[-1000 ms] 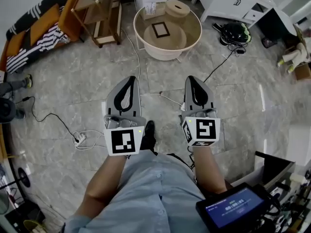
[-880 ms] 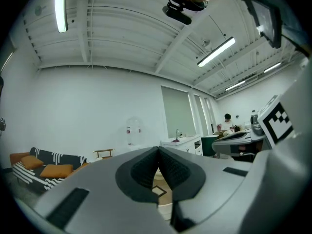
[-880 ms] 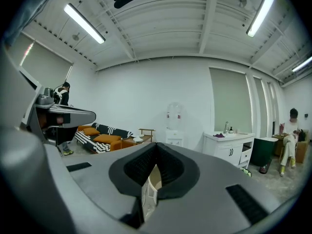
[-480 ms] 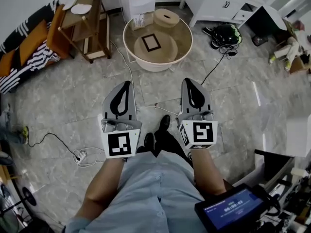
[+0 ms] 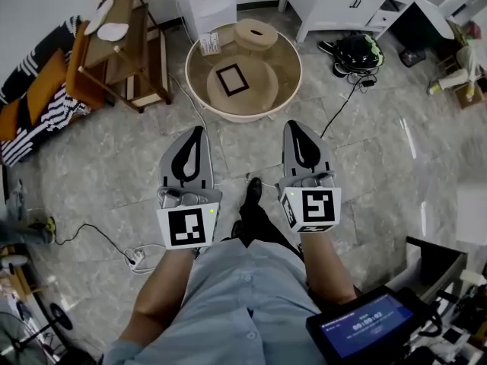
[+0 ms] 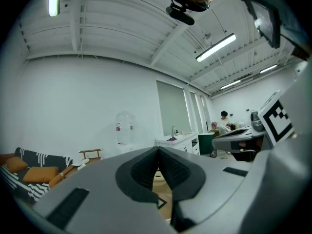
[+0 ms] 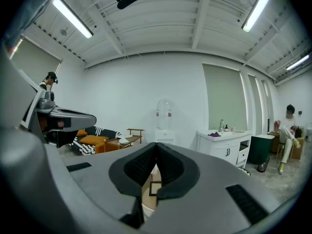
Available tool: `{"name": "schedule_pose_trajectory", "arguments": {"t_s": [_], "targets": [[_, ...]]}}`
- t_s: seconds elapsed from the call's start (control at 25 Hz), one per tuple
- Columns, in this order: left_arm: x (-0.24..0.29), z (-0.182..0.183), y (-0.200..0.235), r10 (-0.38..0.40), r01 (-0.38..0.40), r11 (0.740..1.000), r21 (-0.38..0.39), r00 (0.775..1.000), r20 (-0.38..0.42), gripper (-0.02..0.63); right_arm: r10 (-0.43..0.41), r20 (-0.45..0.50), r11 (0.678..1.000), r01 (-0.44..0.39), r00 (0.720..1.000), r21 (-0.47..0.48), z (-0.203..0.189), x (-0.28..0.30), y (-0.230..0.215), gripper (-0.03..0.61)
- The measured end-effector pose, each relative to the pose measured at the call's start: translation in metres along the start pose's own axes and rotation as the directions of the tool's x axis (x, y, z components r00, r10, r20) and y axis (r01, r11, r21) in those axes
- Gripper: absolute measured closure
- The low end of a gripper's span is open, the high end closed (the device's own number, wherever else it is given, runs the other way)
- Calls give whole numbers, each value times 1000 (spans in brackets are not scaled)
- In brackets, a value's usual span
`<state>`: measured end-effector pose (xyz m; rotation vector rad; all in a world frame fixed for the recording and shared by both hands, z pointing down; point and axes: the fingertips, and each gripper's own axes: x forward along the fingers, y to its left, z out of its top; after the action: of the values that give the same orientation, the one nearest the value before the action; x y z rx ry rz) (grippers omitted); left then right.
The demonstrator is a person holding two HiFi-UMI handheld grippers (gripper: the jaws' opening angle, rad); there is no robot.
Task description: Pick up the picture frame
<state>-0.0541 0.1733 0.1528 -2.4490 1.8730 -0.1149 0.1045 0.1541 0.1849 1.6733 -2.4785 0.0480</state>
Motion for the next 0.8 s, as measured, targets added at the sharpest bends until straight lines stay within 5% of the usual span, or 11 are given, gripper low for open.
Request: {"name": "schedule_pose_trajectory", "arguments": {"t_s": [0.32, 0.8], "targets": [[98, 5, 3, 37, -36, 999, 32, 999, -16, 603, 33, 10, 999, -33, 999, 15, 5, 83, -60, 565], [155, 25, 23, 96, -97, 993, 62, 995, 23, 603, 87, 57, 996, -87, 995, 2, 32, 147, -83, 565]]}}
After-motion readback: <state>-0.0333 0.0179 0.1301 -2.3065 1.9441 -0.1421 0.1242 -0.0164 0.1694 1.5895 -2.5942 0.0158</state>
